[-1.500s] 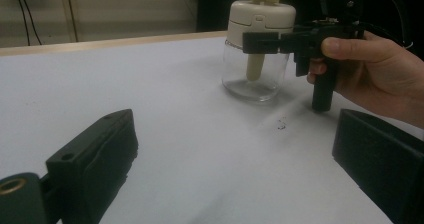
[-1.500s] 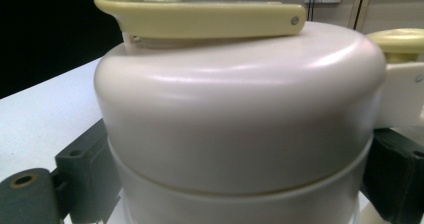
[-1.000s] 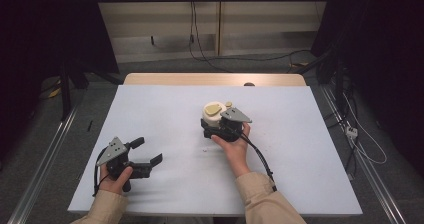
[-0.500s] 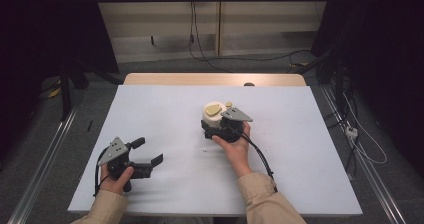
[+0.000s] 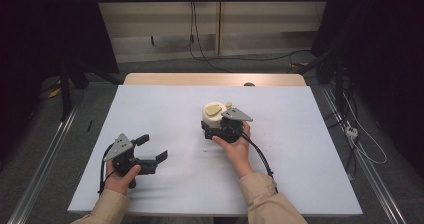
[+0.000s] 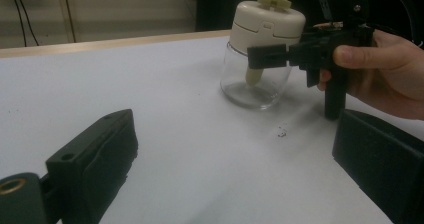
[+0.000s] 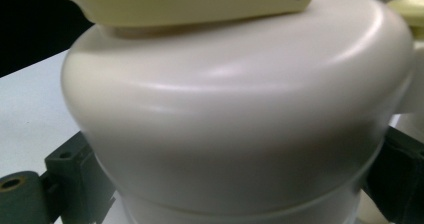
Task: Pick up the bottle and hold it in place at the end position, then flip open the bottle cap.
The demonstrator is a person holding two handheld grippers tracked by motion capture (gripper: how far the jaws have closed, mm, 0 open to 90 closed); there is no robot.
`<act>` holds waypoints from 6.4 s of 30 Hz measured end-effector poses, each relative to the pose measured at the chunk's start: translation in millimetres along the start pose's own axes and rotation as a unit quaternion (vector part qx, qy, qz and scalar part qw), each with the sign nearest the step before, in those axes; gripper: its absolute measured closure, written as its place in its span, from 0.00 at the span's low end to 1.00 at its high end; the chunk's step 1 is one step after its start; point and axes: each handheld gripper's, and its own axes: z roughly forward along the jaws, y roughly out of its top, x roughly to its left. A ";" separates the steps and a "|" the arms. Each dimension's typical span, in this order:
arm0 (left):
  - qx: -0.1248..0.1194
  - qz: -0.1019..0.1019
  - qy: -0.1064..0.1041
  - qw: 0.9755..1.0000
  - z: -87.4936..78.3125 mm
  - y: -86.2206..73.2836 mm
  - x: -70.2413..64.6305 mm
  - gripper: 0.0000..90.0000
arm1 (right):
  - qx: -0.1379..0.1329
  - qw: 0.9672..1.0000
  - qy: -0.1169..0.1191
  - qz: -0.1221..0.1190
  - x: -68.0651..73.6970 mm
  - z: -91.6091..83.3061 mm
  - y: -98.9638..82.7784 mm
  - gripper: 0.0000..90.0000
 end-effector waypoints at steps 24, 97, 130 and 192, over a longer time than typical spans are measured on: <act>0.020 -0.009 -0.007 1.000 37.7 29.3 -7.4 0.04 | 0.008 1.000 0.007 0.006 -1.7 0.7 0.2 0.04; 0.084 0.002 -0.054 0.995 108.7 68.6 -17.9 0.91 | 0.010 1.000 0.009 0.004 -1.8 1.2 0.3 0.04; 0.141 0.023 -0.066 0.988 132.2 96.3 -28.0 1.00 | 0.011 1.000 0.007 0.003 -1.4 1.0 0.4 0.04; 0.139 0.025 -0.074 0.987 143.4 112.8 -35.5 1.00 | 0.011 1.000 0.009 0.002 -1.7 1.1 0.2 0.04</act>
